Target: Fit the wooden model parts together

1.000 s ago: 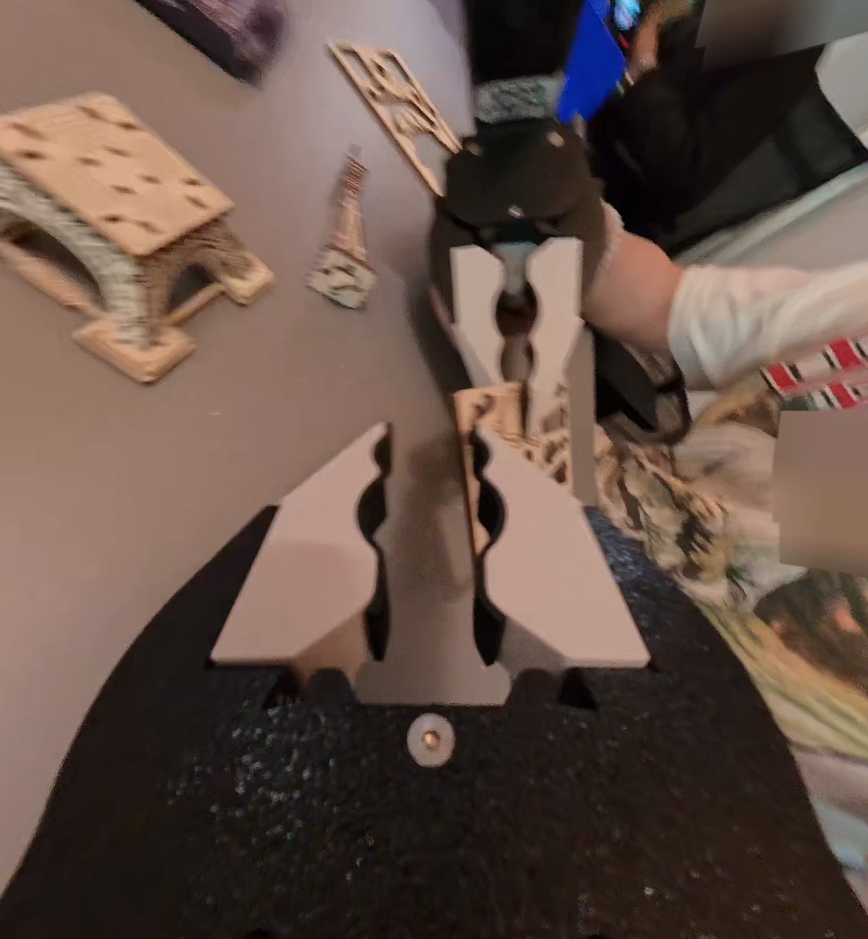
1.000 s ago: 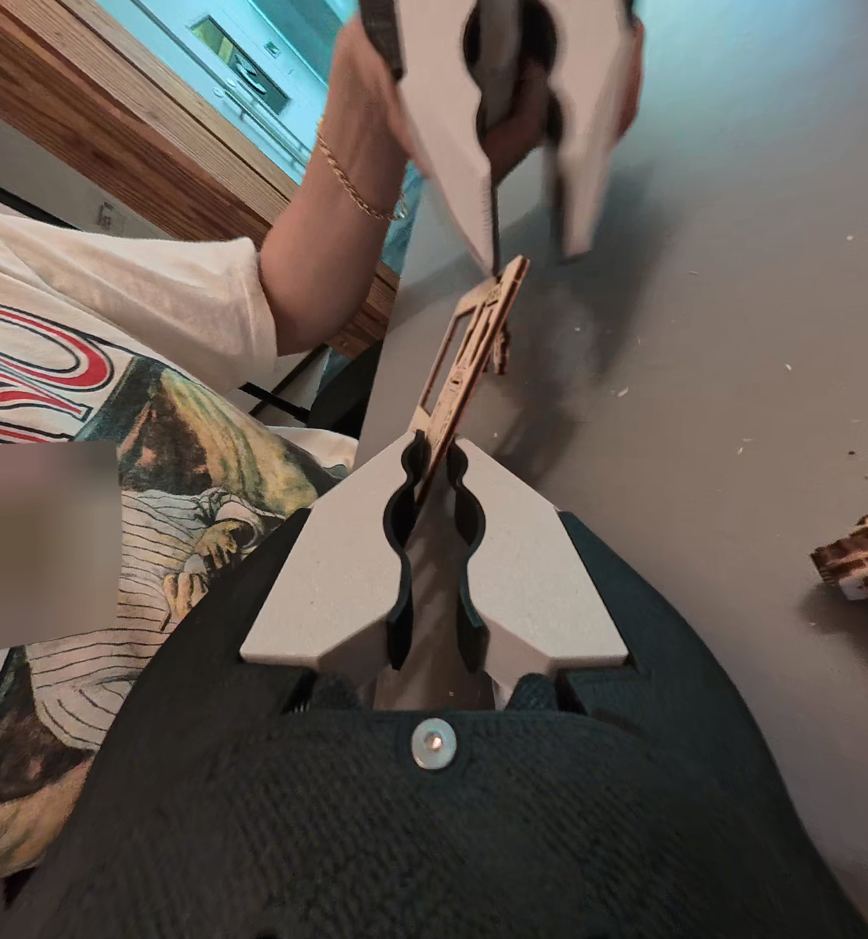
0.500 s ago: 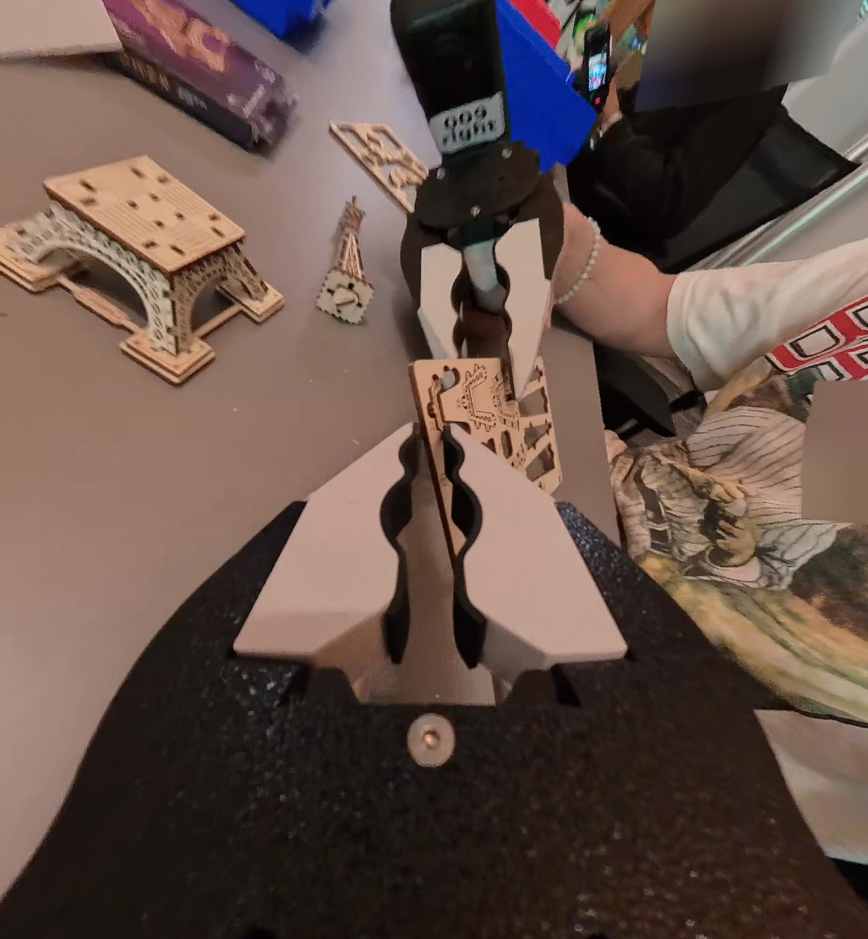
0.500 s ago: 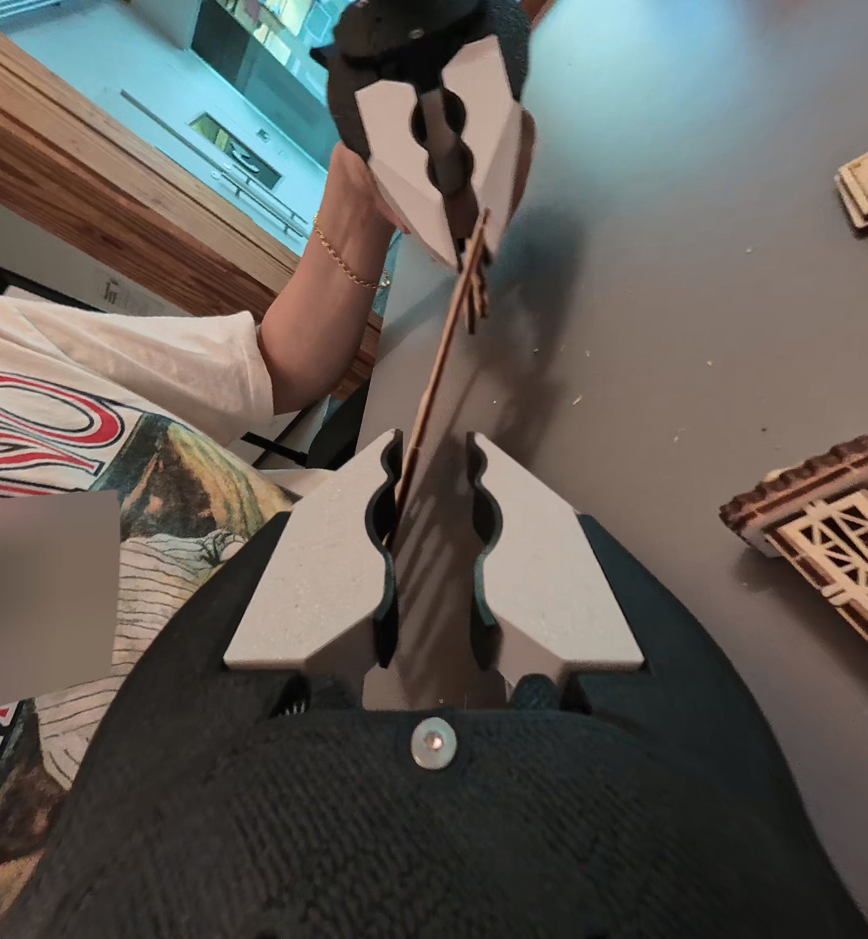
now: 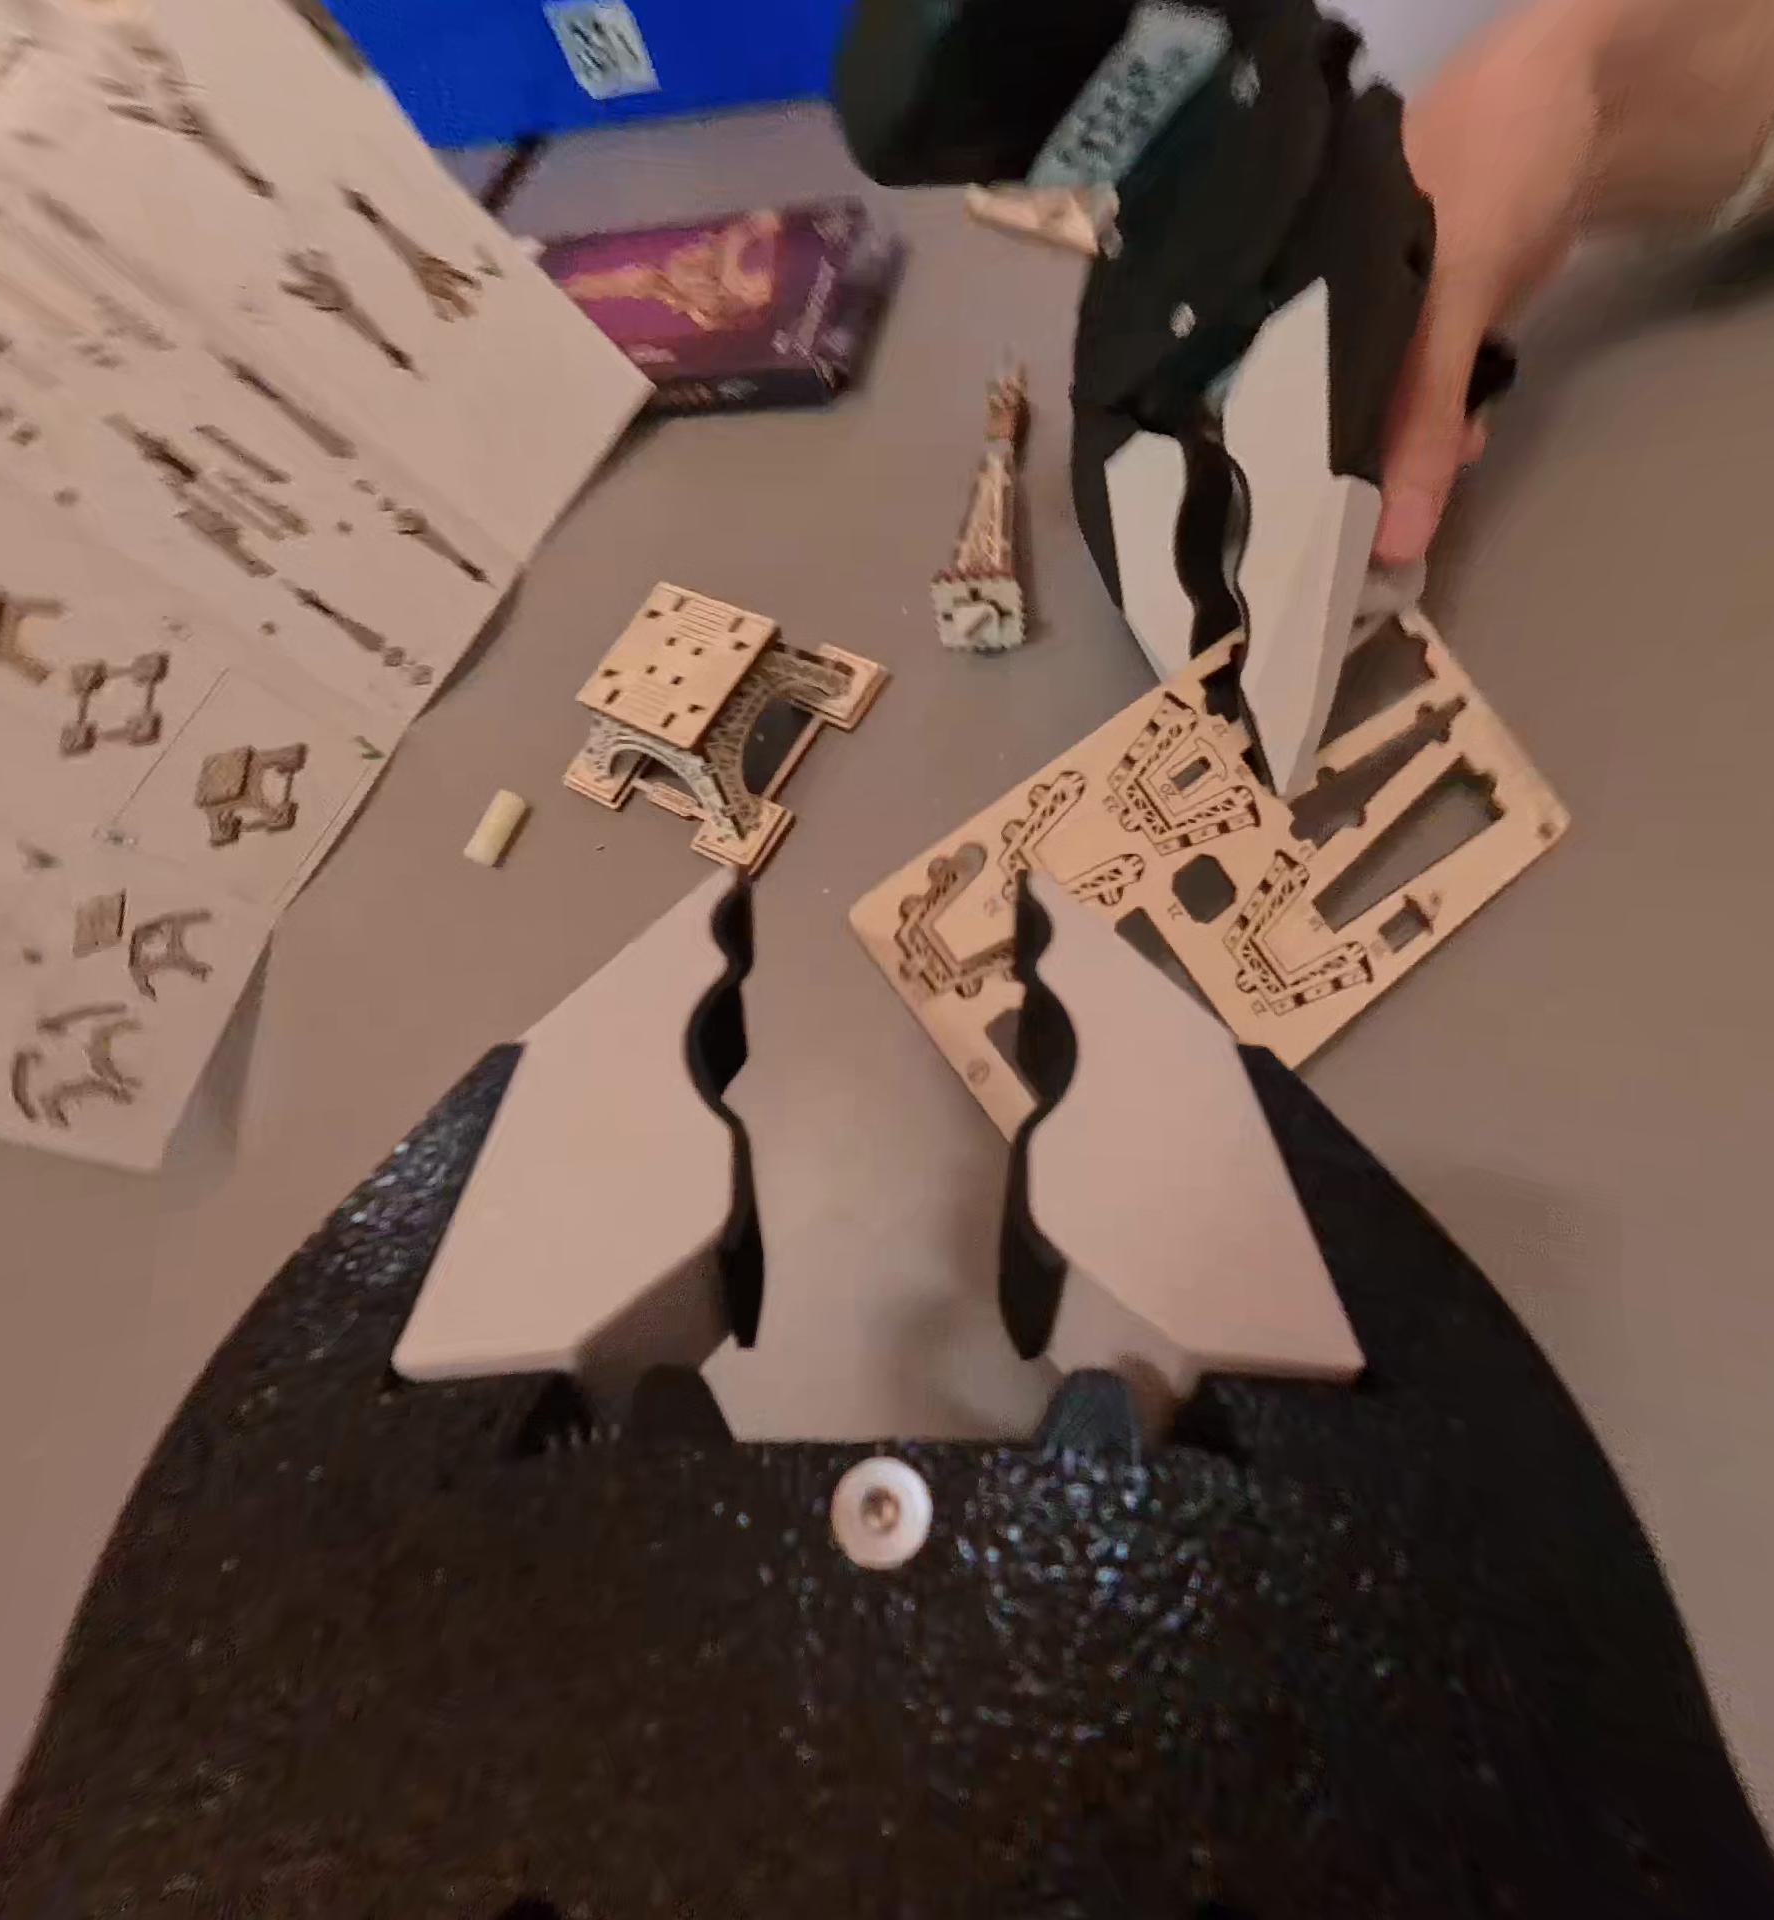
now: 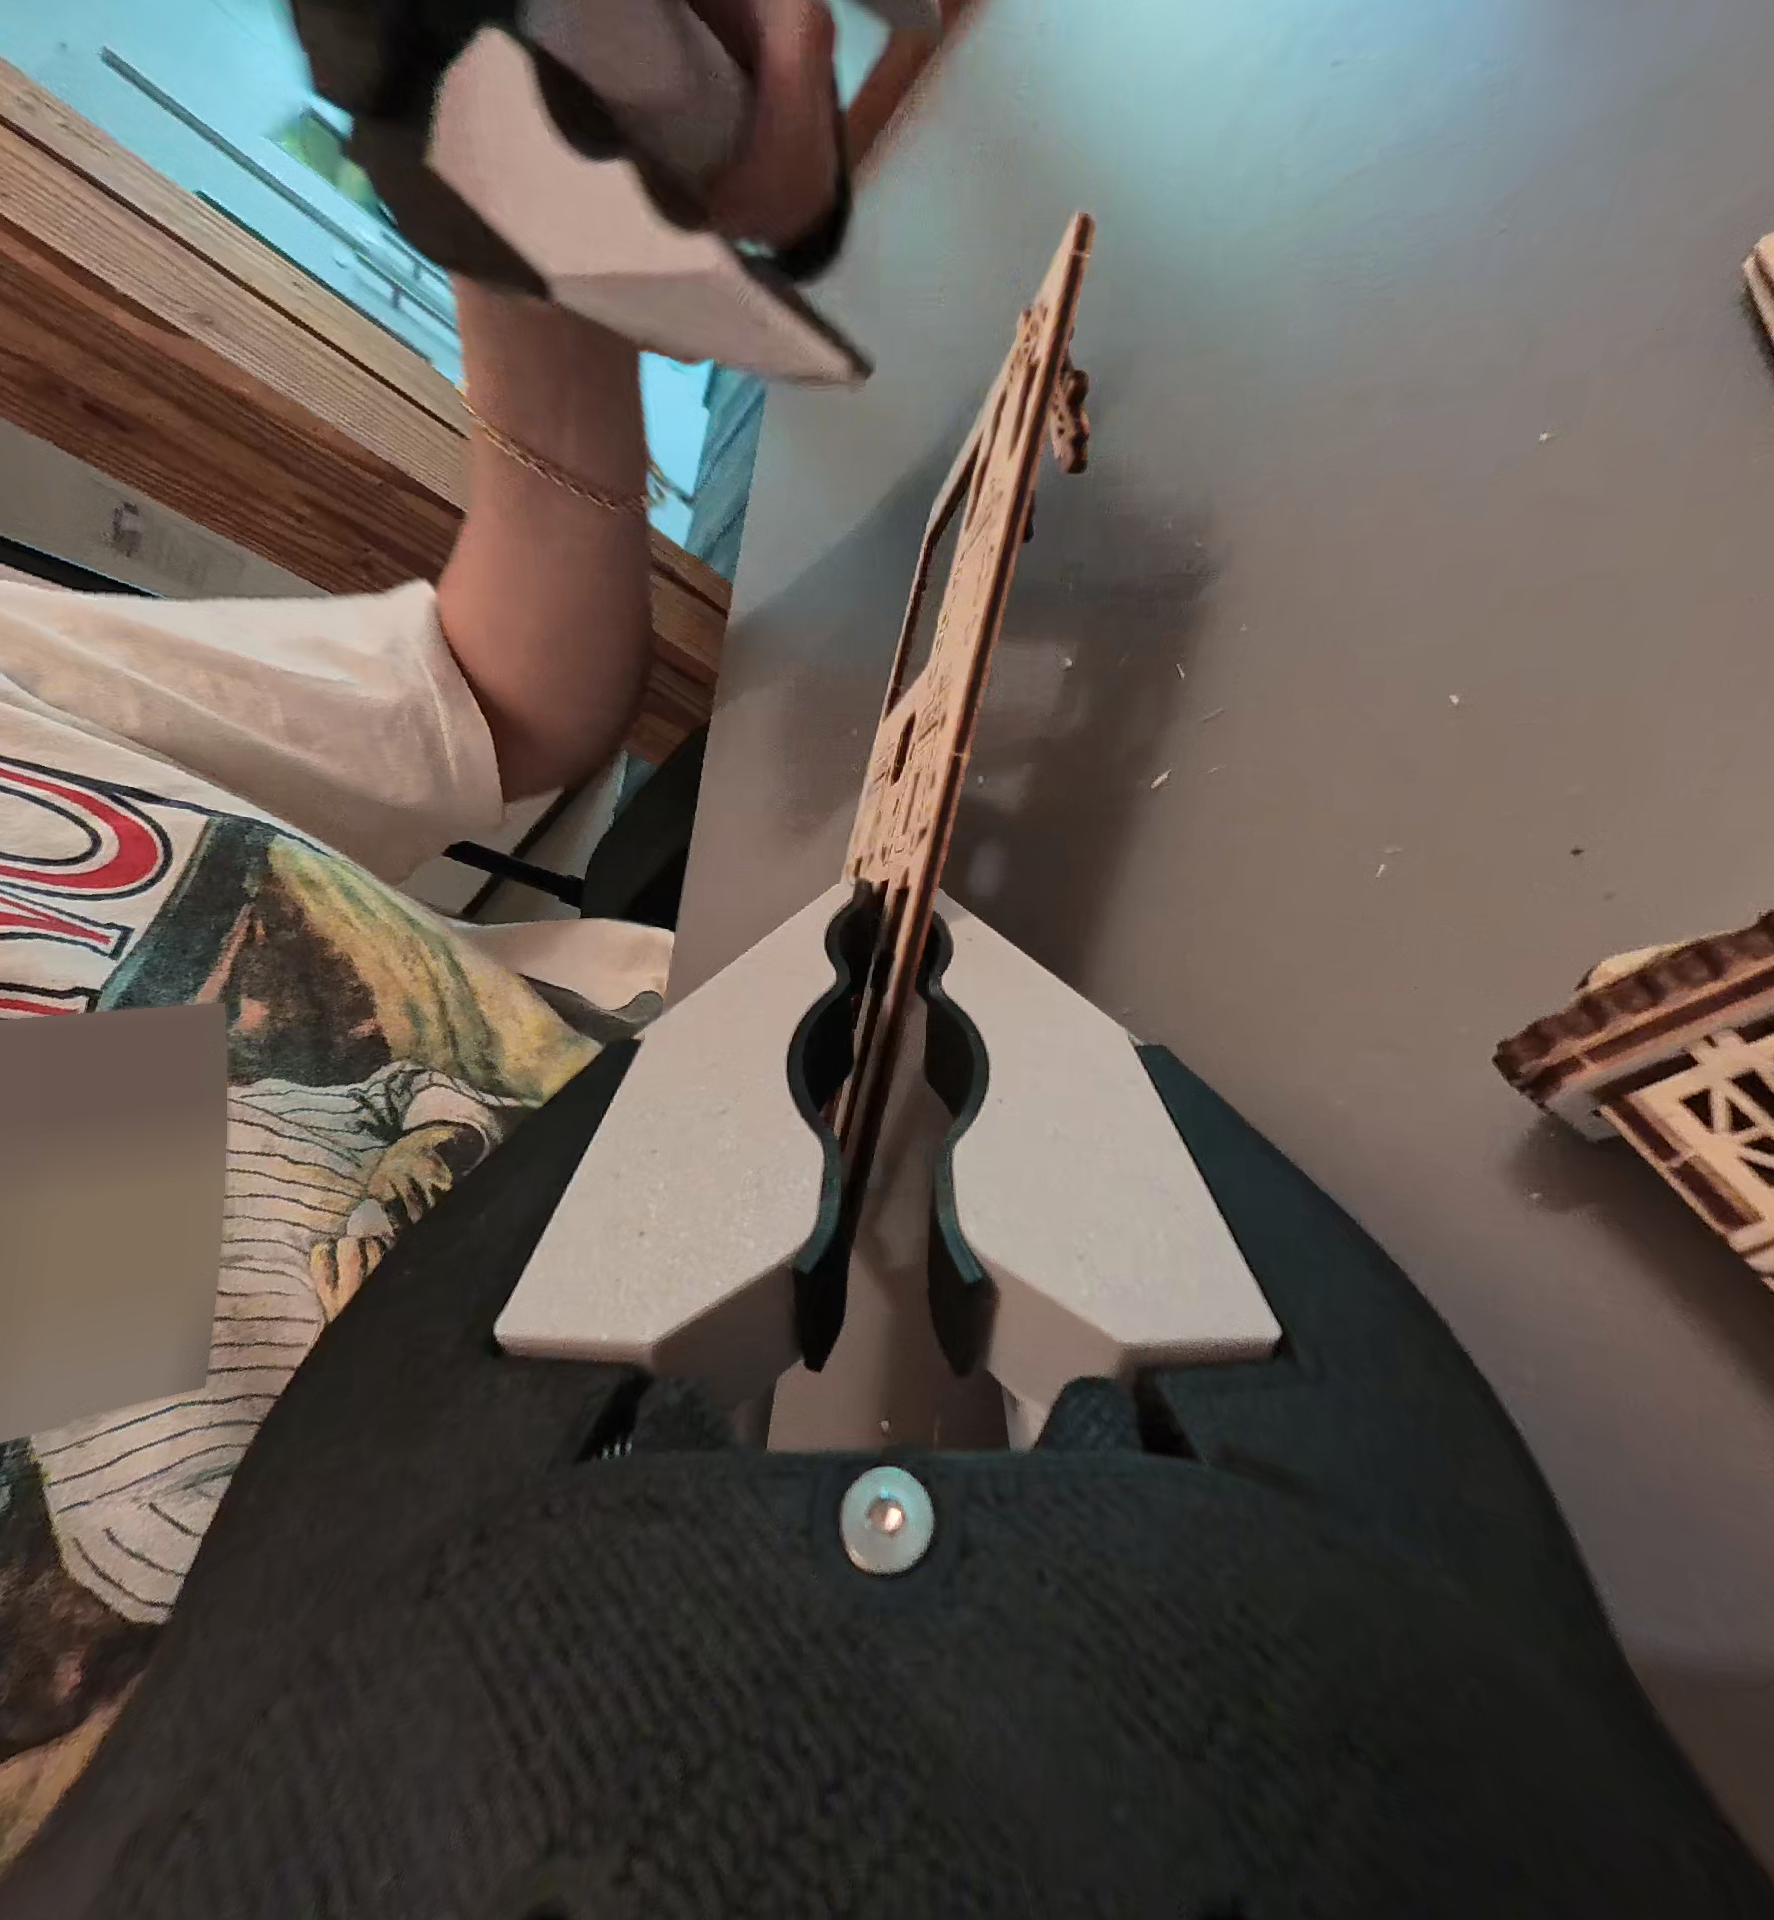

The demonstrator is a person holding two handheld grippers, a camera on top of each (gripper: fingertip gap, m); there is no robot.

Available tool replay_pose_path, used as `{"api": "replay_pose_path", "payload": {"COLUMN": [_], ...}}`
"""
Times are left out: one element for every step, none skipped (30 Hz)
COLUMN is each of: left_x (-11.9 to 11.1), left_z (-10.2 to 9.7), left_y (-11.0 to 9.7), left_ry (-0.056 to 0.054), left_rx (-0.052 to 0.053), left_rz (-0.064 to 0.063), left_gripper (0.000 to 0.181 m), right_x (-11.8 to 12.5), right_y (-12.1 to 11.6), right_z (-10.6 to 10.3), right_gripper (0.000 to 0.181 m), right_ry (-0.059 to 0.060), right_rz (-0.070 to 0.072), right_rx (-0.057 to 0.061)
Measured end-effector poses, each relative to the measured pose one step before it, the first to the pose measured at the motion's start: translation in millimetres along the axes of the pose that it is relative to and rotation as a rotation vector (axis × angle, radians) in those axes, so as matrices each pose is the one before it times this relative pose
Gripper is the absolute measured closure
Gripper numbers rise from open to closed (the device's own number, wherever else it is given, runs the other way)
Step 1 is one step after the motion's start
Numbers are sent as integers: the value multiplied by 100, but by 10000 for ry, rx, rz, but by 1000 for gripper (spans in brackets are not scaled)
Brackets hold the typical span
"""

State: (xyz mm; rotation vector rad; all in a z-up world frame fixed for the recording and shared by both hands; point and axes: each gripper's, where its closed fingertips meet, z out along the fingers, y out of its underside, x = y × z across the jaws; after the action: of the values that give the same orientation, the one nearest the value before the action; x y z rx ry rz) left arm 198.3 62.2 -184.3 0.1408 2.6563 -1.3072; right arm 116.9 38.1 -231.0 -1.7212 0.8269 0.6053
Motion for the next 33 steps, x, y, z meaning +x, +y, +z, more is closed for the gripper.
{"api": "replay_pose_path", "payload": {"left_x": [424,268,151,144,51,-38,32,-17,-154,-205,-98,-7,-44,-44,12,24,269,469,113,-211,-255,-146,-192,-138,-19,-147,-309,-182,64,179,157,64,-53], "left_z": [579,721,795,821,768,636,407,164,19,-78,-157,-189,-161,-29,129,290,349,232,127,52,43,35,47,74,-10,-154,-221,-148,-1,183,246,144,9], "left_y": [-31,-31,-88,-28,33,85,4,-33,-40,-121,-207,-266,-195,-68,158,390,364,12,22,7,19,-23,-15,-17,-71,-85,-116,-143,-129,-5,96,67,39], "left_ry": [154,178,209,303,301,280,335,280,133,27,44,85,52,24,26,10,139,287,77,-83,-87,-12,-51,-19,49,-40,-153,-82,64,114,79,30,-40], "left_rx": [-651,-562,-400,-300,-237,-199,-107,-50,-31,20,89,118,67,-31,-157,-314,-310,-102,-105,-110,-132,-113,-125,-128,-93,-47,-5,38,50,-24,-88,-87,-86], "left_rz": [570,498,444,373,259,150,66,24,9,21,36,-2,-33,17,101,146,154,141,125,85,62,94,106,117,129,108,70,36,2,7,24,4,-23], "left_gripper": [121,110,104,104,102,103,103,103,101,101,104,105,108,110,109,109,109,114,114,110,104,102,99,97,96,95,93,95,97,98,98,99,100], "right_x": [148,-43,-70,6,-4,-4,153,35,-6,-17,-6,30,1,4,-1,3,105,9,31,32,25,9,6,18,8,-61,-53,-41,-1,-2,90,47,11], "right_y": [399,332,183,22,-8,-7,64,22,-37,-30,-3,11,2,5,1,-7,48,104,54,13,7,-1,5,17,14,-21,-25,-19,-2,-2,49,76,8], "right_z": [203,184,91,2,-25,-27,8,-19,-26,-23,4,0,1,4,-1,8,26,78,24,19,7,13,3,9,8,-1,-2,-13,3,1,20,45,12], "right_gripper": [176,175,175,175,175,175,175,175,175,175,175,175,175,175,175,175,175,175,175,175,175,175,175,175,175,175,175,175,175,175,175,175,174], "right_ry": [107,40,37,59,-4,-10,90,31,17,-5,-13,10,-4,-2,-1,2,68,1,32,18,14,-6,-6,8,2,-35,-43,-29,-8,-1,54,18,12], "right_rz": [38,-70,-103,-48,2,19,56,2,-25,-10,1,17,11,1,0,5,30,8,1,13,8,11,18,17,-1,-32,-16,-3,4,1,46,31,0], "right_rx": [-269,-225,-110,-7,18,11,-34,-1,27,31,1,-10,-3,0,-1,-2,-35,-87,-38,-10,-8,-4,-6,-11,-8,14,15,13,0,2,-36,-59,-9]}}
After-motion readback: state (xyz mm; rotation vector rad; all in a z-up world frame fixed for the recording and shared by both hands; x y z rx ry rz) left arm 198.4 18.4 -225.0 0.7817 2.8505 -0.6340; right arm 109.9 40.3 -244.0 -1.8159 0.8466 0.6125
